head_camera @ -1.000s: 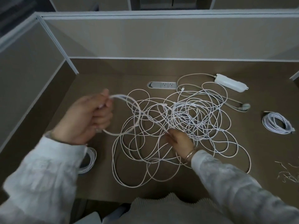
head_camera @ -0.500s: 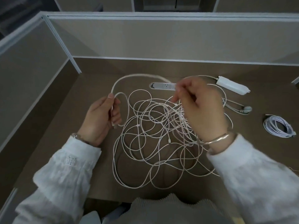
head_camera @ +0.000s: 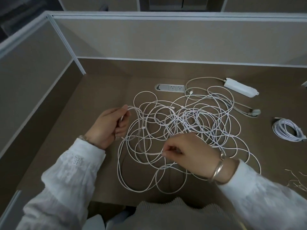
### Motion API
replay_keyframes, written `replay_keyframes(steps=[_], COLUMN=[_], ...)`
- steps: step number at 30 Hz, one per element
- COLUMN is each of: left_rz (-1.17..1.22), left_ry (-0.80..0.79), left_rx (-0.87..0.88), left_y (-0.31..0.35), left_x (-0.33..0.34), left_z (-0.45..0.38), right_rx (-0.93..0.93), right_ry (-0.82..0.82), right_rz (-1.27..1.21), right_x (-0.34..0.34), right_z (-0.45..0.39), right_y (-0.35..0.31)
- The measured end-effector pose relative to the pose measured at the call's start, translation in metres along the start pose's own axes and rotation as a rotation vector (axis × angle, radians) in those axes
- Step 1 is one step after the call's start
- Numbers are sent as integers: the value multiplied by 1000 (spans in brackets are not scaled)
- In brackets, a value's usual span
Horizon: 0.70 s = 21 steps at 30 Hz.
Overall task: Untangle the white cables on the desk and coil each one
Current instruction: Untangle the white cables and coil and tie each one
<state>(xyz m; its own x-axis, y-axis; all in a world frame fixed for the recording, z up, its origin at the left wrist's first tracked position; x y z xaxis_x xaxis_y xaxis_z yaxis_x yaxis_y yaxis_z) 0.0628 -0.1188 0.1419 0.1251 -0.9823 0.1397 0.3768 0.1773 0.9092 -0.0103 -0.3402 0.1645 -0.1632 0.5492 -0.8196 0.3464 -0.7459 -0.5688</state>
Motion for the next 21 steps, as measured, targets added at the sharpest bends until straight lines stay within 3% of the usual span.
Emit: replay_keyframes(steps=[6,12,14,17,19,21], left_rz=[-249,-126,-24,184,234,196], left_ry=[-33,-402,-521,-653,-623,-520], left_rx=[-28,-325,-463,-630,-661,-636], left_y=[-14,-17,-19,-27,-32,-36], left_x=[17,37,38,37,39,41], left_z=[11,28,25,17,14,13], right_rx=[8,214,292,598,745,788], right_ry=[137,329,289,126,63,79], right_rz=[-281,-331,-401,-931,-1160,-1158], right_x=[-8,0,5,11,14,18], right_z=[-10,-33,-36,-36,-33,-31], right_y=[-13,8,15,21,24,27])
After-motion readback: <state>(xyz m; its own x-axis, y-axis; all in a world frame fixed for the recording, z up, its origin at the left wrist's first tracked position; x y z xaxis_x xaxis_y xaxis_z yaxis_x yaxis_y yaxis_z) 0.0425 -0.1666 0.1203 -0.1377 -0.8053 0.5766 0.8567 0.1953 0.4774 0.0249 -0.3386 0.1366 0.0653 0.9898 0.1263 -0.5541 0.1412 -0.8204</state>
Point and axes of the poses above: each hand's wrist, its own z-axis away from the middle knuckle, its own x-axis out of the palm, y = z × x, the point moved 1 cm from there along -z, towards the middle knuckle, and after that the axes turned 14 degrees about y, right-handed, at the moved point
